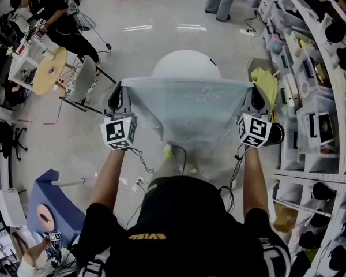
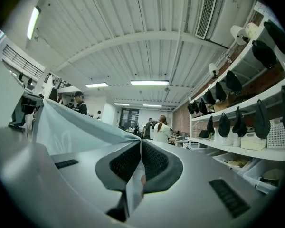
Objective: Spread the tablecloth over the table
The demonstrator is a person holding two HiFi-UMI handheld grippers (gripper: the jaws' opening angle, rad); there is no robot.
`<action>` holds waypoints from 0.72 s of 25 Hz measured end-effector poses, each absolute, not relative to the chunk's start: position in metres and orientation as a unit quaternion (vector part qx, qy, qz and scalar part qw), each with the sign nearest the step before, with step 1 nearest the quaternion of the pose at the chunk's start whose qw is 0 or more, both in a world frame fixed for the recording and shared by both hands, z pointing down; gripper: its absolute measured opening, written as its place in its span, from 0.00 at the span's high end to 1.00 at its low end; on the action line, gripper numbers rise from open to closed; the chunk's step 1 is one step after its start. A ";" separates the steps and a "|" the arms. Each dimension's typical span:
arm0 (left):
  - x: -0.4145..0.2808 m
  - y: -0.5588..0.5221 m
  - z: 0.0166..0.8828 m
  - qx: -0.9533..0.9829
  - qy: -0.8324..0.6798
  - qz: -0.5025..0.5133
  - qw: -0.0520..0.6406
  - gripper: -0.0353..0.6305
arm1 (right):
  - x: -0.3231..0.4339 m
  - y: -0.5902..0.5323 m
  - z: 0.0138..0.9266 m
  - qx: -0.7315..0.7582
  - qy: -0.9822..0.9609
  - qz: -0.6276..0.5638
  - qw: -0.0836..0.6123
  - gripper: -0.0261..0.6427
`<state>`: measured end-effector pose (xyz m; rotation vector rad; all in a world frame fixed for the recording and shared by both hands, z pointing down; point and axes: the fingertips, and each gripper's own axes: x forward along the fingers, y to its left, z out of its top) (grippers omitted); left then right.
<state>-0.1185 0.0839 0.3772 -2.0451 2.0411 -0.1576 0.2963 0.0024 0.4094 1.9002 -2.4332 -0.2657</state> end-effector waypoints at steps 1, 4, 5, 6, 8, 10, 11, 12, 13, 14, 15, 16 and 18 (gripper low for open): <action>-0.119 0.079 0.378 -0.702 0.700 -0.050 0.118 0.91 | 0.296 -0.002 0.411 0.613 -0.786 -0.082 0.020 0.95; -0.122 0.058 0.384 -0.705 0.701 -0.037 0.101 0.91 | 0.295 -0.017 0.420 0.612 -0.787 -0.076 0.026 0.95; -0.124 0.050 0.386 -0.706 0.701 -0.036 0.099 0.91 | 0.293 -0.022 0.423 0.612 -0.786 -0.076 0.030 0.95; -0.126 0.041 0.389 -0.707 0.700 -0.034 0.097 0.91 | 0.291 -0.029 0.426 0.613 -0.786 -0.076 0.034 0.95; -0.132 0.020 0.393 -0.712 0.695 -0.032 0.095 0.91 | 0.287 -0.047 0.430 0.616 -0.783 -0.076 0.038 0.95; -0.137 -0.006 0.395 -0.720 0.687 -0.032 0.093 0.91 | 0.282 -0.066 0.433 0.621 -0.779 -0.075 0.038 0.95; -0.140 -0.020 0.395 -0.724 0.683 -0.032 0.094 0.91 | 0.280 -0.076 0.434 0.625 -0.776 -0.074 0.038 0.95; -0.143 -0.034 0.393 -0.727 0.680 -0.033 0.096 0.91 | 0.277 -0.087 0.434 0.629 -0.773 -0.071 0.038 0.95; -0.147 -0.047 0.391 -0.729 0.676 -0.032 0.096 0.91 | 0.273 -0.098 0.433 0.633 -0.770 -0.068 0.037 0.95; -0.152 -0.061 0.389 -0.732 0.673 -0.030 0.096 0.91 | 0.268 -0.109 0.431 0.637 -0.768 -0.065 0.036 0.95; -0.158 -0.074 0.386 -0.735 0.671 -0.026 0.094 0.91 | 0.263 -0.120 0.427 0.641 -0.764 -0.063 0.034 0.95; -0.165 -0.088 0.383 -0.738 0.668 -0.023 0.093 0.91 | 0.257 -0.132 0.423 0.644 -0.761 -0.063 0.033 0.95; -0.179 -0.116 0.376 -0.743 0.663 -0.017 0.090 0.91 | 0.243 -0.156 0.413 0.651 -0.755 -0.068 0.031 0.95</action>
